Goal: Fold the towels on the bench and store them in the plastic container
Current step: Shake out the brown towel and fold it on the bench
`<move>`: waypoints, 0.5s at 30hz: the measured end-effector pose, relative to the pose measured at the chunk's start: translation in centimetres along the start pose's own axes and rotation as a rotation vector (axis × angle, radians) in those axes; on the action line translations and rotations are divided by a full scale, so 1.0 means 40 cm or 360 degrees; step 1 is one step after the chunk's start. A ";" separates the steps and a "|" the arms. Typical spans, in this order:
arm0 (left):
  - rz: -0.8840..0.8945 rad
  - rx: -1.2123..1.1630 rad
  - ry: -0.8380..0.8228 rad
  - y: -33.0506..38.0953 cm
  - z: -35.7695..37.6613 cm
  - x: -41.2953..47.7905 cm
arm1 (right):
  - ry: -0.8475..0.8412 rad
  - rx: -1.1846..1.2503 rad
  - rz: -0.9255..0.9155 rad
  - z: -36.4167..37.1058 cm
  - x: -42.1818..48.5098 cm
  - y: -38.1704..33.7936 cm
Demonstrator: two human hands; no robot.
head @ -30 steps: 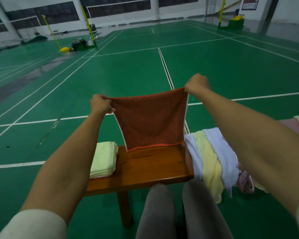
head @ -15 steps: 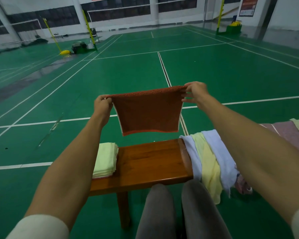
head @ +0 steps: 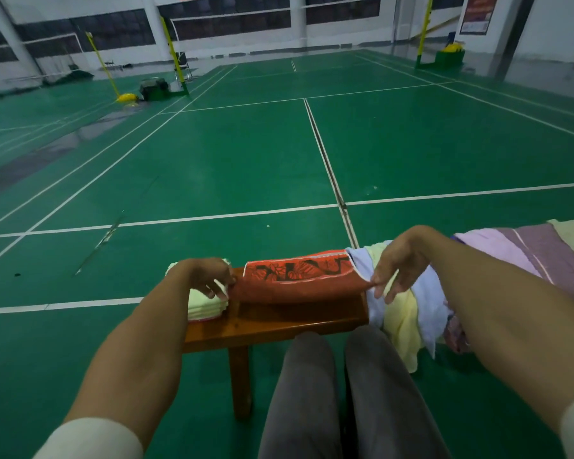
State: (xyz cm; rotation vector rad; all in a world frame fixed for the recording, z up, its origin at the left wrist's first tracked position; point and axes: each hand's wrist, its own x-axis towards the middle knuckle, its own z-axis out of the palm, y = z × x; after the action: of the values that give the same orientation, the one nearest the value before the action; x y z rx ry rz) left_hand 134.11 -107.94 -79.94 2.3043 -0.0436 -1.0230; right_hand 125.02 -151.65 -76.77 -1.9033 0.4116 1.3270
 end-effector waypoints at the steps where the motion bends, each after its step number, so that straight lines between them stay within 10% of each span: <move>1: -0.0080 0.0035 -0.0118 -0.005 0.012 0.000 | -0.0028 -0.0057 0.0071 0.005 0.017 0.010; 8: -0.0245 0.0206 -0.0358 -0.010 0.068 0.023 | -0.0036 -0.0257 0.0229 0.054 0.099 0.046; 15: 0.0100 0.0074 0.0248 0.002 0.042 0.077 | 0.0640 0.0008 -0.0179 0.018 0.129 0.019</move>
State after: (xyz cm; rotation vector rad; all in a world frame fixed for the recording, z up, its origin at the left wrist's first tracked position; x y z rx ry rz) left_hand 135.15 -109.69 -82.79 2.4023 -0.0768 -0.8167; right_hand 126.16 -150.80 -81.85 -2.1572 0.4967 0.8668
